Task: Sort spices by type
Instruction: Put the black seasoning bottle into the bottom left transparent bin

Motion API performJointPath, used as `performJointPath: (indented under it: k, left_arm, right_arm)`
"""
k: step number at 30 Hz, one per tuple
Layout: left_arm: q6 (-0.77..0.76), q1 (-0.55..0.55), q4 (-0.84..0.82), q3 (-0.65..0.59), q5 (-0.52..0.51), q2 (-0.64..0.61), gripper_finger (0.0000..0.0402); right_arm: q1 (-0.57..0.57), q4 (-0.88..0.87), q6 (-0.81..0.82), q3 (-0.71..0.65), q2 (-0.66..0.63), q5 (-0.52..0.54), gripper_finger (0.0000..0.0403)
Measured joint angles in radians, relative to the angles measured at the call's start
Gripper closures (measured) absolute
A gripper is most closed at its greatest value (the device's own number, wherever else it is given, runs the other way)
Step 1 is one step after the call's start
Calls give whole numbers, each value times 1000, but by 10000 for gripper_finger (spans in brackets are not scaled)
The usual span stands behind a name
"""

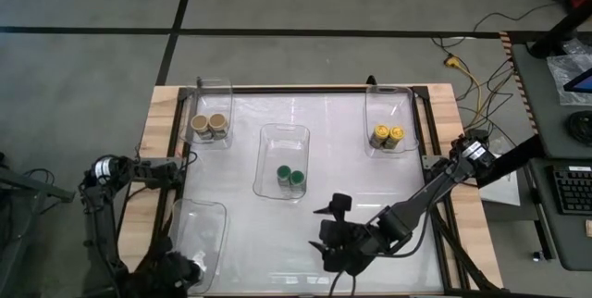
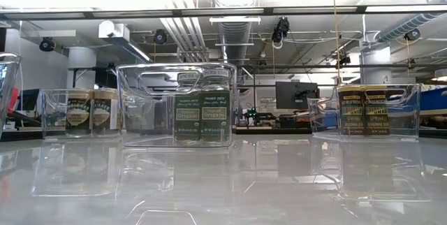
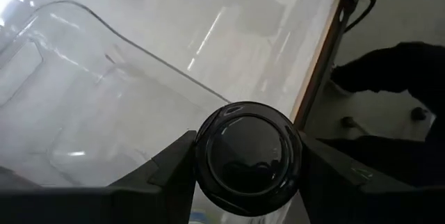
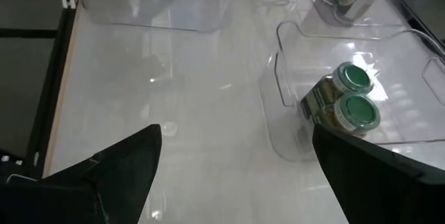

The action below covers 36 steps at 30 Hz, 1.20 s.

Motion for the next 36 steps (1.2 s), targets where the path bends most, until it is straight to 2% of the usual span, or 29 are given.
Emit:
performJointPath:
  k: [11,16,21,29,36]
  left_arm:
    - [-74,30,-13,2,16,35,216]
    - [-80,41,-13,1,109,62,216]
    - [-133,40,-17,-3,119,69,216]
    - [-152,41,-13,-36,158,101,211]
    - [-240,44,7,-92,167,114,210]
  right_arm:
    - [-1,0,-27,-2,0,-1,38]
    - [-1,0,-25,-14,0,-2,38]
    - [-1,1,15,-42,0,-4,38]
    - [10,5,75,-82,0,-5,38]
    - [18,8,83,-82,0,-5,38]
